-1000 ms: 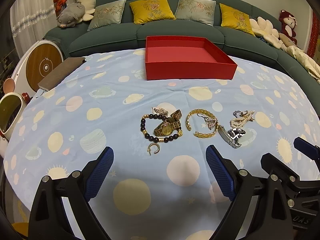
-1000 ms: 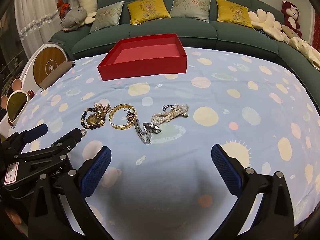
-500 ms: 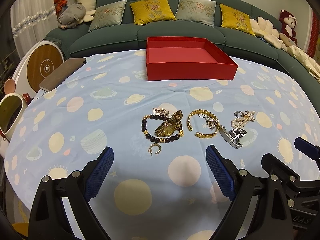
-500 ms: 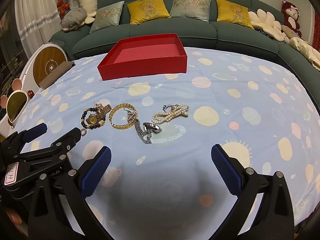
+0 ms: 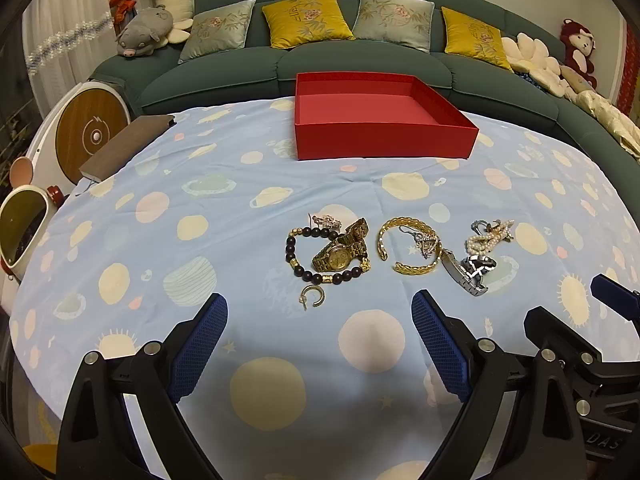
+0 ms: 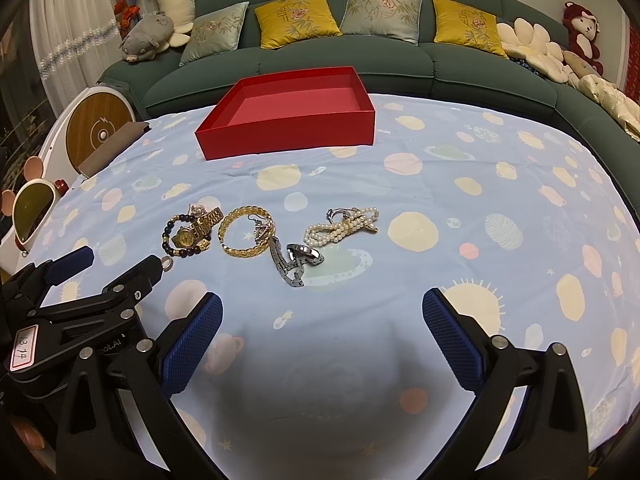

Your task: Organize jewelry

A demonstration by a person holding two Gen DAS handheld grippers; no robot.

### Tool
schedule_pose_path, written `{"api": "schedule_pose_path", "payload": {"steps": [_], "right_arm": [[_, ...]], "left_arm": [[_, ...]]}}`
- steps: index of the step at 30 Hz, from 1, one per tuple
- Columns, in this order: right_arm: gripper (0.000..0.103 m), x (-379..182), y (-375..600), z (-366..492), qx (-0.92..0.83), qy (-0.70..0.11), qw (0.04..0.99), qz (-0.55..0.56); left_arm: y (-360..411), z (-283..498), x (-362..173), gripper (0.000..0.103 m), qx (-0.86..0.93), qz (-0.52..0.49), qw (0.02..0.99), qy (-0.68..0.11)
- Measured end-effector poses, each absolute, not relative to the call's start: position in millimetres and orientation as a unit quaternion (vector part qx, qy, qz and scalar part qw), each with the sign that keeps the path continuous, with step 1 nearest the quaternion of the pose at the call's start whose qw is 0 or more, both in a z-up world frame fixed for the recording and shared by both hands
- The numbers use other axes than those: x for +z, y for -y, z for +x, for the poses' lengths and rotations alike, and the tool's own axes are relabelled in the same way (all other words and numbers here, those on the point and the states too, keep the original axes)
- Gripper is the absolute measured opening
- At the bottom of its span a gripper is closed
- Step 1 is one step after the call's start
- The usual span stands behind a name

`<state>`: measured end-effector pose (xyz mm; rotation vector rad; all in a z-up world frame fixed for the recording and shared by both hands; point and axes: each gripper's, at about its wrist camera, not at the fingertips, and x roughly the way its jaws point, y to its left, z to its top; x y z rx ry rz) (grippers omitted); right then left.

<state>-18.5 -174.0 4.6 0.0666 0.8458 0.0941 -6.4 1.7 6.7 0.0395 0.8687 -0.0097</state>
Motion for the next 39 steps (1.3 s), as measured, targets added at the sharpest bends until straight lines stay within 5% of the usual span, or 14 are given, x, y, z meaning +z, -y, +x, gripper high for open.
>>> {"api": "schedule_pose_path", "payload": {"steps": [39], "right_arm": [[0.098, 3.0, 172.9, -18.8, 0.048, -0.410, 0.910, 0.033]], "left_arm": [[-3.0, -5.2, 3.1, 0.090, -0.002, 0.018, 0.905, -0.425]]}}
